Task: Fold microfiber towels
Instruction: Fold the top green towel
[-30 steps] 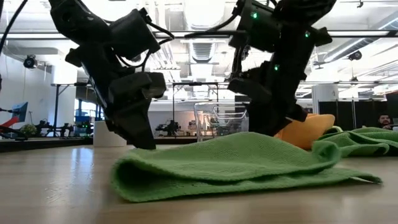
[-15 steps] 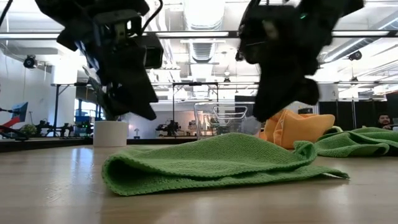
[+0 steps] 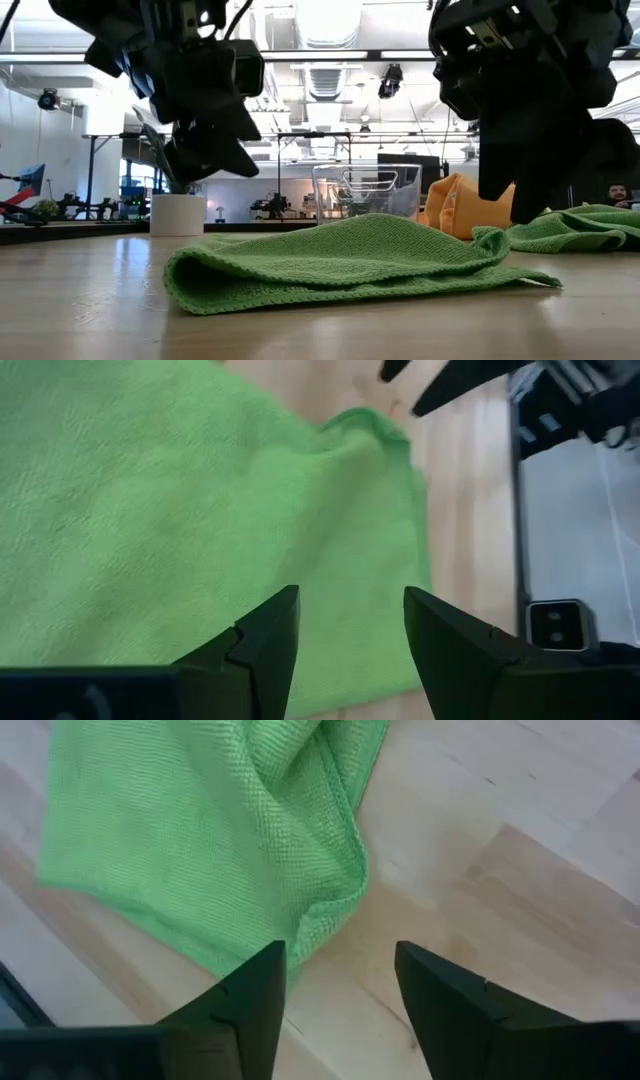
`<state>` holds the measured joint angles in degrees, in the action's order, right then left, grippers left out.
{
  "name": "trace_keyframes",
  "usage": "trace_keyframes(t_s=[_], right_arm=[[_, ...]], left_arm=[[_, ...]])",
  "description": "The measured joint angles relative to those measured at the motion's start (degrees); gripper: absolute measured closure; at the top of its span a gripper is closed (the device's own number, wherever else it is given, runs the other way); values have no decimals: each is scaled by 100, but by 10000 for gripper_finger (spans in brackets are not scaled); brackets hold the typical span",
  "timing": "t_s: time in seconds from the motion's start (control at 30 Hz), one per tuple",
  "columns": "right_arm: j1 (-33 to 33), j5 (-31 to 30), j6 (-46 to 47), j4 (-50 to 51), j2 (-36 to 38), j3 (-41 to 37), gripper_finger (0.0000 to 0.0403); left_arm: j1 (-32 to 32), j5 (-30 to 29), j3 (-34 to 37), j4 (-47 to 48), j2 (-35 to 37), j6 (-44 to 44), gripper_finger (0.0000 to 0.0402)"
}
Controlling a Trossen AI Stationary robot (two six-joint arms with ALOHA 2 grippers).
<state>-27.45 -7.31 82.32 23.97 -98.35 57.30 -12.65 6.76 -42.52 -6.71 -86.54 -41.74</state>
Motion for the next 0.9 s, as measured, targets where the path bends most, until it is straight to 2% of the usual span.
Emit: trace_keyframes(t_s=[0.2, 0.37, 0.7, 0.9], right_arm=[[131, 35, 14, -21, -88, 0, 226], [190, 470, 16, -63, -402, 51, 246], [189, 367, 122, -76, -498, 250, 289], [187, 402, 132, -75, -608, 369, 297]], left_arm=[[-14, 2, 2, -45, 2, -2, 236], [-23, 5, 6, -41, 2, -4, 236], [-38, 10, 21, -40, 2, -138, 236], [-54, 11, 57, -42, 2, -140, 236]])
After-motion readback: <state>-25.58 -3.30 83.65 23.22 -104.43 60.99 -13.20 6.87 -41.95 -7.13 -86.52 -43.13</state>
